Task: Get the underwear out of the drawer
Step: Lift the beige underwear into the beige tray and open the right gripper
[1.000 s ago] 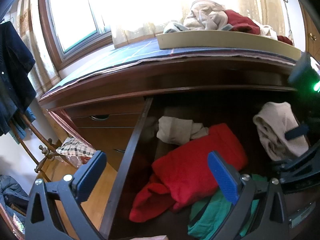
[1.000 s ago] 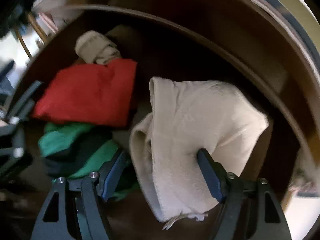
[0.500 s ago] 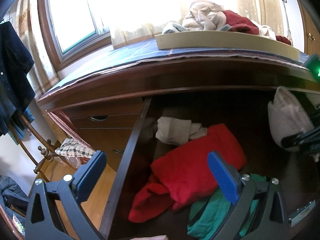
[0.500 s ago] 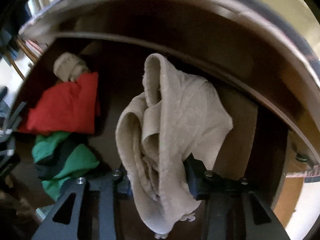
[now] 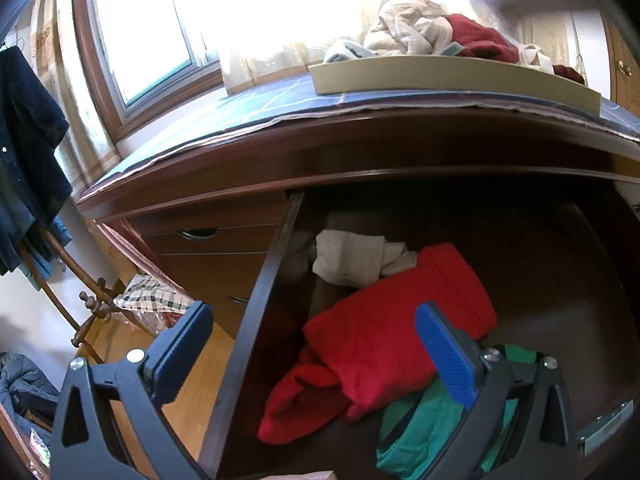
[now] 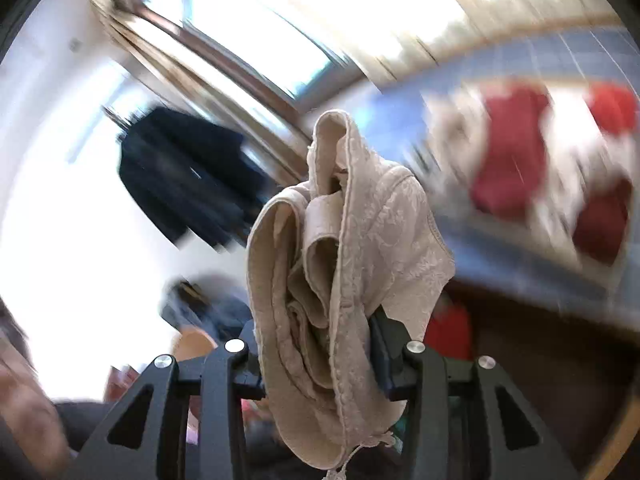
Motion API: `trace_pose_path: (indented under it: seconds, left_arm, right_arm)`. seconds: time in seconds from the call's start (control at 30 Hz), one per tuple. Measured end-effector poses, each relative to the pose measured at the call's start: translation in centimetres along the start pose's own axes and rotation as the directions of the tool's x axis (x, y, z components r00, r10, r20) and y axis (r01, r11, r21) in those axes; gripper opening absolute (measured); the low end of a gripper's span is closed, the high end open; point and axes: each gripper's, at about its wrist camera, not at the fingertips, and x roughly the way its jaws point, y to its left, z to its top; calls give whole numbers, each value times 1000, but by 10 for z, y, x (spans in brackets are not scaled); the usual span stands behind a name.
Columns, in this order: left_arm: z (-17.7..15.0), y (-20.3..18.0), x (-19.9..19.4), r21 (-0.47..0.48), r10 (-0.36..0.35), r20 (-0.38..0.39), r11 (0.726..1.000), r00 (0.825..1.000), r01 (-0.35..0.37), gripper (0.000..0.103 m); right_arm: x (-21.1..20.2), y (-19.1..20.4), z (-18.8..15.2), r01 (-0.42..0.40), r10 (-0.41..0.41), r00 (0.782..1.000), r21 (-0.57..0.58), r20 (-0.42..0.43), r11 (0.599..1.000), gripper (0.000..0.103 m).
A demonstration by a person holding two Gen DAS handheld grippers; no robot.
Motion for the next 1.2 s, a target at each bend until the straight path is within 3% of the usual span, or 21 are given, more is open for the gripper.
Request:
trace_pose_path:
  seconds: [0.1,0.23,0.3,0.4,0.53,0.57,0.63,0.8,0.87,0.93,1.07,1.13,1.2]
  left_arm:
    - [0,0,1,2,-1,-1,1000,1000,1,103]
    - [0,-1,0,8,-5,-1,1000,1000,5,103]
    - [0,-1,0,12,-8,-2,1000,1000,8,103]
    - [0,-1,0,16,-13,-2,1000,1000,13,103]
    - [0,-1,0,18,-16,0,1000,1000,16,103]
    - [0,-1,0,19,-17,-1,1000,1000,17,103]
    - [0,-2,-1,26,-21,2,999,1000,21,103]
    - [0,-1,-2,23,-26,11,999,1000,26,103]
    - [0,0,-1,22,-29,11,999,1000,29,103]
    - [0,0,-1,23,-29,14,999,999,29,103]
    - [1,0,0,15,-32,11,999,999,32,103]
    - [1,-1,-1,14,-31,10,999,999,30,103]
    - [1,0,0,14,-31,10,999,999,31,103]
  right_arm:
    - [37,7,39,-60,60,992,0,114,998,42]
    - [91,-28,92,-151,125,960,89,249,985,42]
    - [124,-59,115,-234,172,937,179,305,956,42]
    - [157,-95,143,-279,178,917,257,356,925,42]
    - [201,-151,161,-453,234,853,438,467,777,42]
    - [209,-161,164,-460,227,851,465,473,756,42]
    - [214,-181,165,-429,159,862,526,481,735,42]
    - [213,-190,171,-302,10,895,589,447,749,42]
    - [206,-179,165,-292,-14,891,597,453,747,42]
    - [199,-165,163,-274,-21,887,562,461,781,42]
    - [185,-140,154,-221,-95,858,529,505,820,42]
    - [182,-139,149,-169,-157,862,566,482,807,42]
    - [189,-149,149,-157,-156,885,596,439,787,42]
